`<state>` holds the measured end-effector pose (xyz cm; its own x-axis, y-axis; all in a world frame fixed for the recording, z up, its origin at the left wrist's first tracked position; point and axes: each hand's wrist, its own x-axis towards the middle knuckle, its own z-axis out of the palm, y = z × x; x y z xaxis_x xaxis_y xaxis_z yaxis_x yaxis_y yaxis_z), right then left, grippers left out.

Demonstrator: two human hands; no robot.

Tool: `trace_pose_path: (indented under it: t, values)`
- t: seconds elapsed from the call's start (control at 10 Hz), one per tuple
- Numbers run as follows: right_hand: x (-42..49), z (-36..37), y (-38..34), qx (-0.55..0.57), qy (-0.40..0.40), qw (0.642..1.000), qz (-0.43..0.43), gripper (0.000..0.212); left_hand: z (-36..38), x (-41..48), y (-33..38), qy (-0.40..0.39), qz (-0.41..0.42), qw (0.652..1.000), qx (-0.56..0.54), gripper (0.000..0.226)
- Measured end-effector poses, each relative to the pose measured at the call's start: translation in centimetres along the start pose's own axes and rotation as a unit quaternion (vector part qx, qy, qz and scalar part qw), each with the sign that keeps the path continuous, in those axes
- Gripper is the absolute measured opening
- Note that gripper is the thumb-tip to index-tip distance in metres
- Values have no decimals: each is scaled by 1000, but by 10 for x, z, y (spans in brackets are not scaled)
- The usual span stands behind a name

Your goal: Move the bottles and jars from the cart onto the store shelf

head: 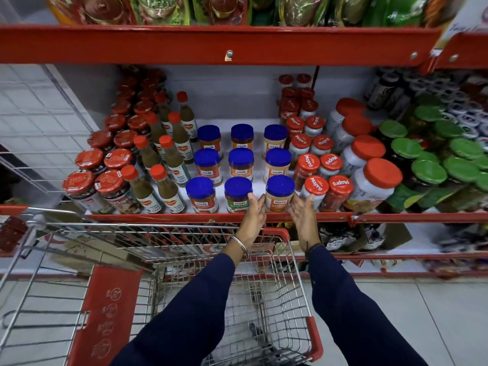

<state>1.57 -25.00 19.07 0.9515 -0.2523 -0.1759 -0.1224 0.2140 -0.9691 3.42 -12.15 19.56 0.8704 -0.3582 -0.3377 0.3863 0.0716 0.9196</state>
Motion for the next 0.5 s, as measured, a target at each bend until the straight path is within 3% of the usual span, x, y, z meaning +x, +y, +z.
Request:
trace_pose_path:
  t: [0.3, 0.4, 0.5]
  values:
    - [-10, 4, -7, -29, 10, 999, 8, 131, -5, -17, 21, -25, -20, 996, 89, 71]
    - [-18, 0, 0, -47, 17, 999, 7, 121, -11, -29, 25, -49, 4, 987, 153, 64]
    - [-44, -20, 24, -74, 17, 997, 15, 93, -23, -42, 33, -41, 70, 975, 209, 63]
